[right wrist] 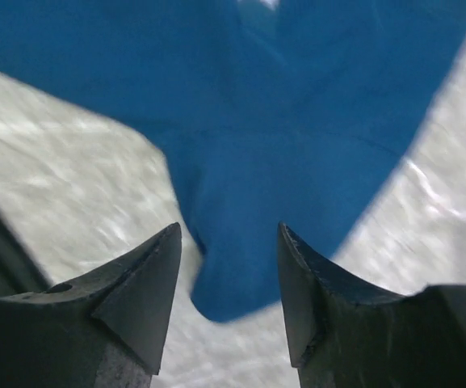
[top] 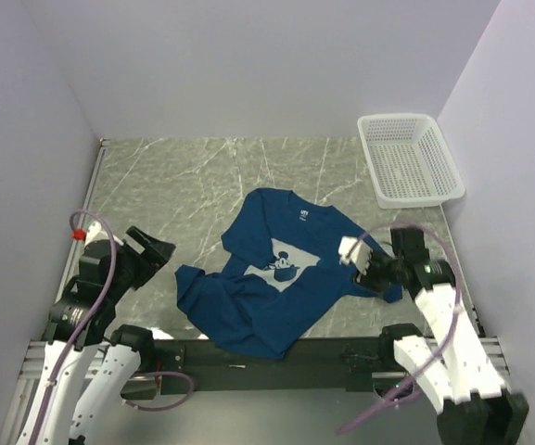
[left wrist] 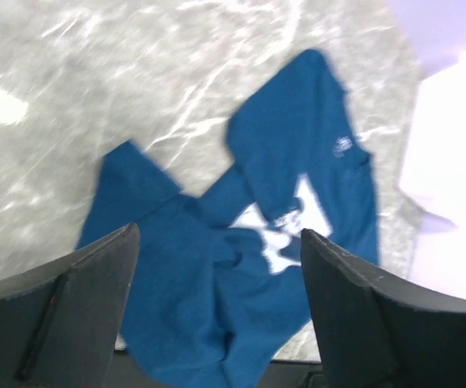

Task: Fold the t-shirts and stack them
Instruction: Flatten the tshirt out

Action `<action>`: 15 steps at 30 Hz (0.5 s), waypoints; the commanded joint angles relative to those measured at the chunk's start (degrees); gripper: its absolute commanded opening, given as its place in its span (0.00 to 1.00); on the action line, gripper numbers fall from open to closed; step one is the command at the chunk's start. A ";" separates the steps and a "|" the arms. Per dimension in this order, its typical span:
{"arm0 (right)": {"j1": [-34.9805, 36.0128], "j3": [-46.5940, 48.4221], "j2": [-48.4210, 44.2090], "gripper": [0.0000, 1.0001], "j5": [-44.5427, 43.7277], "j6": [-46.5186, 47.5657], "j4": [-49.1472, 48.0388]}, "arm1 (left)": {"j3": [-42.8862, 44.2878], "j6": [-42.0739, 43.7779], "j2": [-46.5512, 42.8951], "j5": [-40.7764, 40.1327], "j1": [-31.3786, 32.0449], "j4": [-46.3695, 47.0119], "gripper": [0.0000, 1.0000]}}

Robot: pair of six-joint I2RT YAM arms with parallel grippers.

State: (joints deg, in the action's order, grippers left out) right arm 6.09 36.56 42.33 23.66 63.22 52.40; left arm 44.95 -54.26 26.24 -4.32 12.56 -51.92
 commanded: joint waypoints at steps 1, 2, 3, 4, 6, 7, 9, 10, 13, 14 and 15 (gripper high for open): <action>0.93 7.63 11.68 0.58 11.46 -6.96 -7.22 | -1.07 2.05 3.01 9.35 -0.25 8.74 0.81; 2.60 10.35 16.34 0.58 13.85 -13.58 -8.71 | -3.01 2.57 4.86 13.07 -0.25 15.47 0.78; 7.49 16.12 25.87 0.60 15.87 -17.22 -9.59 | -6.94 3.54 9.66 16.76 -0.25 18.67 0.76; 10.06 19.14 30.49 0.60 15.80 -20.65 -10.73 | -8.55 4.07 12.32 19.06 -0.25 21.57 0.74; 17.59 27.29 41.98 0.60 11.44 -29.88 -15.39 | -11.71 6.69 19.77 24.07 -0.25 31.64 0.74; 19.21 30.04 45.35 0.60 9.06 -32.26 -16.97 | -11.90 7.23 22.60 25.14 -0.17 34.23 0.74; 21.50 41.41 55.95 0.60 6.06 -38.51 -17.87 | -7.80 8.98 31.88 24.89 0.27 35.65 0.74; 21.86 46.01 59.50 0.58 7.79 -39.65 -16.03 | -5.86 9.78 35.08 23.06 0.71 34.88 0.74; 21.77 56.59 68.14 0.57 9.73 -41.60 -10.05 | 1.53 11.54 48.70 18.99 2.12 32.16 0.71; 21.69 56.52 68.50 0.57 9.13 -42.12 -10.73 | 4.16 11.63 54.39 18.99 3.17 32.15 0.70; 21.60 53.91 67.46 0.57 8.95 -42.39 -11.87 | 5.23 12.07 56.88 17.52 4.05 32.15 0.70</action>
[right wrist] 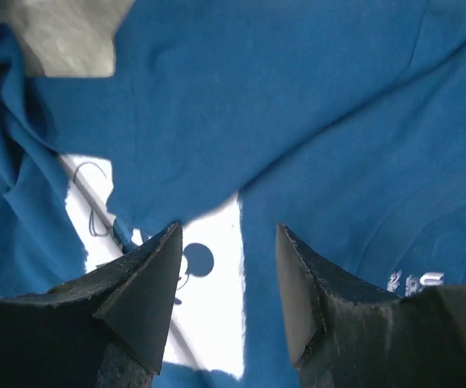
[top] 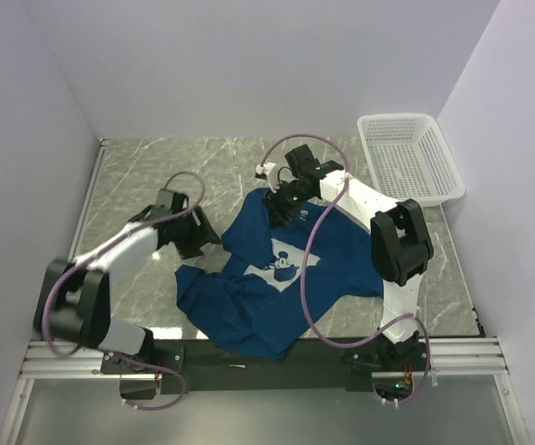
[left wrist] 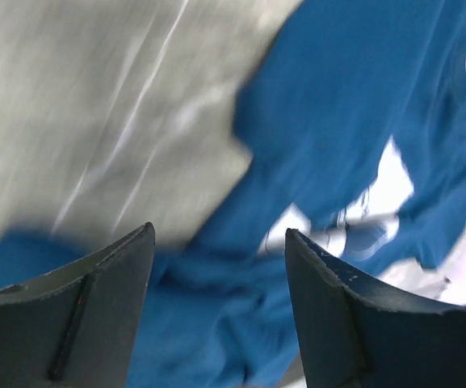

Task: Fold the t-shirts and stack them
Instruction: Flatten the tshirt out

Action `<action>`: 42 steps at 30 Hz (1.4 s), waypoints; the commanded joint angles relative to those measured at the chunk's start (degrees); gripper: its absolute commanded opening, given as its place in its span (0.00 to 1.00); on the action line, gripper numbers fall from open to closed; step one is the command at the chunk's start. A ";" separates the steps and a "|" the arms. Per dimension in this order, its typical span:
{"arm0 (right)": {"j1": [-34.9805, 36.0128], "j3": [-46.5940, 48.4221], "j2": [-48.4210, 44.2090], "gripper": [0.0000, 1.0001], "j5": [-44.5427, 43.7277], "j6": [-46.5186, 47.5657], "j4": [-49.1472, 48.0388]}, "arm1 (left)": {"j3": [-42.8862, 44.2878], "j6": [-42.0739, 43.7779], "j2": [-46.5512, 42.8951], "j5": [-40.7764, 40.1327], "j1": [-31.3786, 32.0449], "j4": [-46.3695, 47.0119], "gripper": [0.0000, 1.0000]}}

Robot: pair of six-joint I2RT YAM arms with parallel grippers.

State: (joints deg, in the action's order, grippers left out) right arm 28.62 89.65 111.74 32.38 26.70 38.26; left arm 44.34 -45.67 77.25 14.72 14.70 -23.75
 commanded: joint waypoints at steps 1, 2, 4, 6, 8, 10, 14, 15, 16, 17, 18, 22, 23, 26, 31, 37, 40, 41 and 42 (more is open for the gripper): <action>-1.11 -1.12 -3.19 0.57 0.14 -6.04 1.13 | 6.98 3.48 8.07 -2.49 2.78 3.97 0.70; -1.98 -2.88 -4.42 0.57 1.01 -6.48 -0.89 | 8.91 3.57 12.26 -3.03 3.92 3.97 0.70; -3.30 -6.84 -7.93 0.57 2.68 -6.66 -1.43 | 10.67 3.66 15.89 -4.08 4.63 3.97 0.63; -5.93 -9.56 -11.44 0.57 5.22 -6.83 -1.52 | 13.05 4.09 20.19 -4.79 5.07 3.89 0.60; -7.70 -11.33 -15.48 0.57 6.90 -7.18 -1.87 | 15.76 4.71 23.54 -6.28 5.51 2.75 0.50; -9.37 -13.79 -18.30 0.57 8.66 -7.62 -2.31 | 17.44 5.24 24.87 -6.72 5.87 2.30 0.27; -10.95 -17.83 -27.51 0.58 10.33 -7.89 -3.45 | 27.68 8.74 27.15 -12.40 6.04 -1.11 0.01; -11.30 -19.41 -29.28 0.59 10.59 -7.80 -3.80 | 30.95 9.71 28.12 -14.09 6.04 -3.74 0.01; -12.70 -20.38 -30.96 0.59 11.47 -7.98 -4.59 | 34.55 10.77 29.08 -16.28 5.96 -4.37 0.01; -13.50 -21.43 -34.28 0.60 11.82 -8.41 -6.16 | 42.33 13.04 31.27 -19.70 5.96 -4.73 0.00; -14.55 -23.36 -35.79 0.61 12.18 -8.68 -6.88 | 46.94 13.93 32.68 -22.25 5.87 -4.73 0.01; -20.96 -28.11 -41.95 0.64 14.29 -10.61 -10.57 | 77.50 16.05 42.96 -35.08 5.78 -5.34 0.00; -22.63 -28.99 -43.00 0.65 14.90 -10.61 -11.10 | 88.79 15.27 47.33 -36.76 5.78 -5.69 0.20; -23.78 -32.24 -46.87 0.67 14.64 -9.39 -10.93 | 100.93 12.73 53.51 -35.64 4.82 -9.90 0.97; -23.35 -34.98 -46.18 0.68 15.51 -0.99 -6.81 | 76.84 10.69 40.03 -33.36 2.45 -2.73 0.99; -18.43 -32.17 -39.42 0.68 3.68 0.93 -4.85 | 41.18 10.78 16.82 -23.70 -1.16 0.11 0.99; -18.25 -29.45 -33.55 0.68 -6.40 -5.40 -10.90 | 23.51 5.53 4.70 -19.21 -2.56 -1.65 0.99; -18.25 -26.92 -31.52 0.67 -9.41 -6.47 -11.62 | 19.51 4.29 2.66 -18.42 -2.74 -2.09 0.99; -18.25 -25.07 -29.15 0.67 -12.14 -7.35 -11.89 | 15.90 2.97 0.73 -18.41 -2.75 -2.79 0.99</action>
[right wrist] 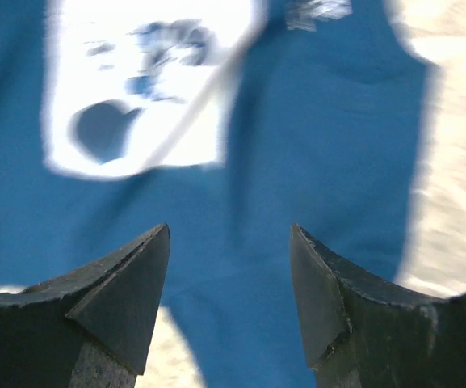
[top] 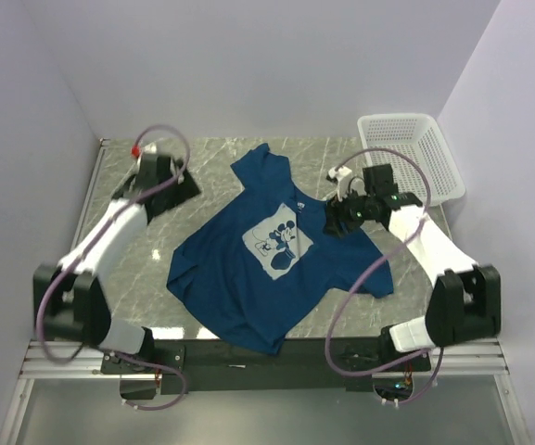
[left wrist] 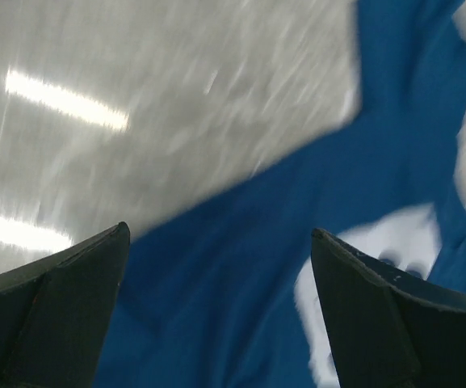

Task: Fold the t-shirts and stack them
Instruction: Flatten the tshirt out

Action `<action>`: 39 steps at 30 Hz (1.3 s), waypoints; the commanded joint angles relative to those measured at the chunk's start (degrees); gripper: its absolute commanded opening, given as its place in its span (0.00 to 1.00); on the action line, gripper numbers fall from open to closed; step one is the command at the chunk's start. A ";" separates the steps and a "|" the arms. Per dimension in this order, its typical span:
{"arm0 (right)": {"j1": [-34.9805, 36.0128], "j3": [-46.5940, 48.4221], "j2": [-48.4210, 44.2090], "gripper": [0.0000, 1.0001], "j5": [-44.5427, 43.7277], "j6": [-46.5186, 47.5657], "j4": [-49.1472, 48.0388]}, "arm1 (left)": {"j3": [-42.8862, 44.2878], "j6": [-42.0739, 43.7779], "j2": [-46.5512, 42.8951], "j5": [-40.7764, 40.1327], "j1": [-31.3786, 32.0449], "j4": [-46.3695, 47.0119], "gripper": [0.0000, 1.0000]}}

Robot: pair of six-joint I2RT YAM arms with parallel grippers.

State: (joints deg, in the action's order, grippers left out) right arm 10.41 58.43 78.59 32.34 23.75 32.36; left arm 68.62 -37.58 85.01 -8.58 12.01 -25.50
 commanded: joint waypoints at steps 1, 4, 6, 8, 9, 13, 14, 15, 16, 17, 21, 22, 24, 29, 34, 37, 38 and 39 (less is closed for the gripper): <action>0.04 8.51 10.30 0.67 -16.65 -5.11 -4.69 | -14.59 -7.66 -10.27 5.06 -0.23 -1.39 1.00; -0.13 20.80 21.73 0.65 -21.86 -5.29 -1.17 | -21.40 -12.58 -14.94 2.43 -0.41 -4.64 0.98; -0.22 23.12 24.93 0.65 -23.45 -5.47 -1.07 | -23.17 -14.26 -16.63 1.47 -0.58 -5.79 0.97; -0.22 25.06 27.67 0.66 -23.72 -5.47 -0.46 | -25.28 -15.68 -18.30 0.15 -0.67 -6.84 0.96; -0.13 25.24 28.28 0.66 -23.81 -5.55 -0.37 | -26.16 -16.37 -18.39 -0.99 -0.76 -7.46 0.95; -0.31 23.22 28.38 0.66 -24.08 -5.47 -1.51 | -27.57 -16.74 -14.54 -0.83 -1.02 -7.47 0.86; -0.31 22.87 28.20 0.66 -23.90 -5.47 -1.60 | -27.57 -16.82 -13.48 -0.74 -1.02 -7.20 0.86; -0.31 22.52 28.03 0.66 -23.55 -5.55 -1.68 | -27.23 -16.82 -12.43 -0.65 -1.11 -6.76 0.84; -0.31 21.90 27.85 0.66 -23.29 -5.47 -1.77 | -27.14 -15.86 -9.98 -0.04 -1.11 -6.24 0.83; -0.31 21.64 27.94 0.66 -23.28 -5.47 -1.77 | -26.70 -15.59 -8.82 0.14 -1.11 -5.28 0.82; -0.39 20.58 27.85 0.66 -23.02 -5.12 -1.86 | -23.63 -13.57 -3.37 2.42 -1.11 -5.09 0.67; -0.40 20.14 27.76 0.66 -22.93 -5.11 -1.86 | -23.18 -12.70 -2.14 3.04 -1.11 -5.35 0.66; -0.39 19.70 27.67 0.66 -22.76 -5.11 -2.12 | -22.83 -12.08 -1.69 3.13 -1.11 -5.62 0.60; -0.57 19.08 28.11 0.66 -23.28 -5.11 -2.74 | -22.83 -10.67 -3.18 -0.55 -2.25 -7.63 0.16; -0.92 19.00 28.82 0.66 -23.02 -5.29 -2.74 | -20.72 -7.60 -6.35 -3.82 -8.57 -9.40 0.07; -0.92 18.56 28.55 0.65 -22.50 -5.47 -2.83 | -17.92 -3.82 -5.56 -1.36 -16.03 -8.87 0.07; -1.01 18.47 28.64 0.65 -22.49 -5.55 -2.83 | -17.04 -2.68 -4.86 -0.57 -18.05 -8.26 0.07; -0.92 18.38 28.55 0.65 -22.49 -5.55 -2.74 | -14.77 -0.84 -2.86 2.31 -22.51 -7.91 0.06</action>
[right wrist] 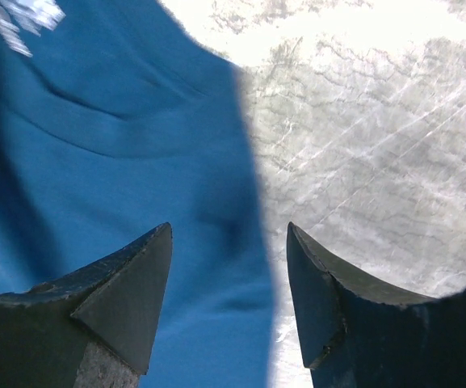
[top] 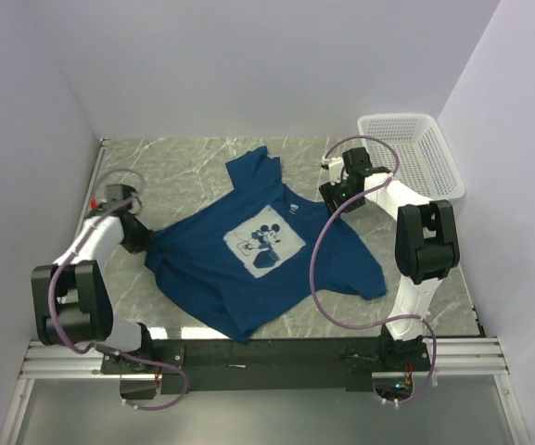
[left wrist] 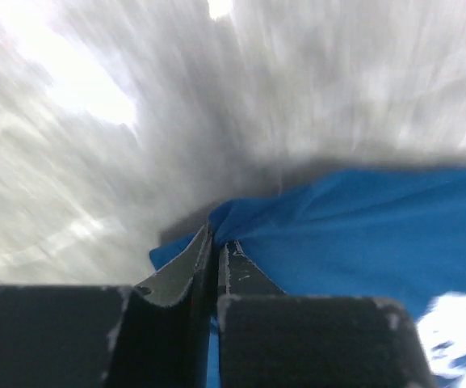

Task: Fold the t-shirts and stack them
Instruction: Flatten the tshirt out

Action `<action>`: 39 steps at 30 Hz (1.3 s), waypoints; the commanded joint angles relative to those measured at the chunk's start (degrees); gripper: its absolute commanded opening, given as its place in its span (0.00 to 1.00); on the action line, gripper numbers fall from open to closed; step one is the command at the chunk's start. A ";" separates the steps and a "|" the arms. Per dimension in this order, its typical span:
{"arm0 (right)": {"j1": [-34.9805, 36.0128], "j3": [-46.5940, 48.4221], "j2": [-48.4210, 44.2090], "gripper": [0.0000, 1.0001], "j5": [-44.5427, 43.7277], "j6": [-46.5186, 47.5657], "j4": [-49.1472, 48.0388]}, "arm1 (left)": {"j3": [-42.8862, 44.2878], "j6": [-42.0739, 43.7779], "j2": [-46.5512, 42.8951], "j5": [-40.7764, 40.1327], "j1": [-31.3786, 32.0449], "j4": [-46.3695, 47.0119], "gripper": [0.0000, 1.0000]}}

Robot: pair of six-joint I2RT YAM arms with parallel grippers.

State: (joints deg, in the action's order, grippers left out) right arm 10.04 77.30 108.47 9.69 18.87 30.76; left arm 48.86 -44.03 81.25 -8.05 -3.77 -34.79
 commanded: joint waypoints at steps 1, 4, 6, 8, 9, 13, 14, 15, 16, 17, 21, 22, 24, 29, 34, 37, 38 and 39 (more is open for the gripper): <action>-0.55 -0.57 -1.41 0.65 0.24 -0.77 -1.23 | 6.41 6.41 2.32 3.55 -9.04 2.17 0.06; -0.55 -0.57 -1.33 0.65 1.02 -1.21 -0.80 | 13.26 7.73 9.26 13.53 -17.22 2.53 0.30; -0.64 -0.66 -1.59 0.65 3.65 -0.95 -0.01 | 16.42 6.86 11.64 17.35 -20.47 3.23 0.57; -0.64 -0.57 -1.76 0.66 7.60 1.15 1.22 | 17.67 6.94 10.95 19.83 -20.84 3.41 0.62; -0.64 -0.22 -1.68 0.67 13.10 2.12 3.23 | 17.50 7.20 8.77 20.70 -20.75 4.28 0.69; 0.32 2.15 1.57 0.67 18.09 2.32 6.76 | 12.85 10.71 0.15 25.27 -20.75 7.52 0.98; 0.68 2.50 2.36 0.67 17.47 1.09 6.77 | 10.14 11.85 -1.95 28.07 -20.75 8.41 0.99; 0.94 3.03 3.67 0.66 16.59 0.47 6.24 | 8.72 13.17 -6.07 29.14 -20.84 9.11 0.99; 1.12 3.21 4.29 0.66 15.63 -0.23 5.98 | 7.23 13.27 -8.11 30.37 -20.84 11.04 0.99; 1.29 3.38 4.82 0.65 14.40 -1.37 5.89 | 4.08 13.10 -10.22 31.60 -20.84 12.10 0.99; 1.82 3.83 6.58 0.61 12.46 -2.70 5.89 | -2.18 10.99 -19.01 41.16 -20.75 16.85 0.99; 1.91 3.65 6.84 0.59 12.54 -2.79 5.89 | -2.89 10.72 -19.55 42.06 -20.84 17.03 0.99; 1.91 3.65 7.02 0.50 13.33 -3.14 6.50 | -4.38 10.63 -20.60 44.86 -20.75 16.94 0.99; 1.39 3.30 5.89 0.01 12.72 -1.65 10.19 | -6.05 11.69 -21.57 46.37 -19.70 15.45 0.99; -6.33 -6.97 -6.93 0.00 6.51 -0.34 8.79 | -6.15 12.13 -22.54 47.16 -17.59 14.75 0.99; -13.01 -15.40 -16.16 0.00 0.96 4.21 7.82 | -6.49 11.86 -22.81 47.78 -15.92 15.36 0.99; -14.16 -18.29 -19.57 0.00 0.85 5.98 8.60 | -6.58 11.69 -22.46 47.87 -15.05 15.62 0.99; -15.04 -19.28 -21.00 0.00 1.64 7.83 11.40 | -6.76 11.69 -22.28 48.04 -14.52 15.71 0.99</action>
State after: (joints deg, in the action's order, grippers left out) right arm -1.43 61.63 94.83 16.49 20.43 38.41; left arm 42.61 -33.58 59.86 37.56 -19.77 -20.75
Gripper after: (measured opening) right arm 0.005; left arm 0.994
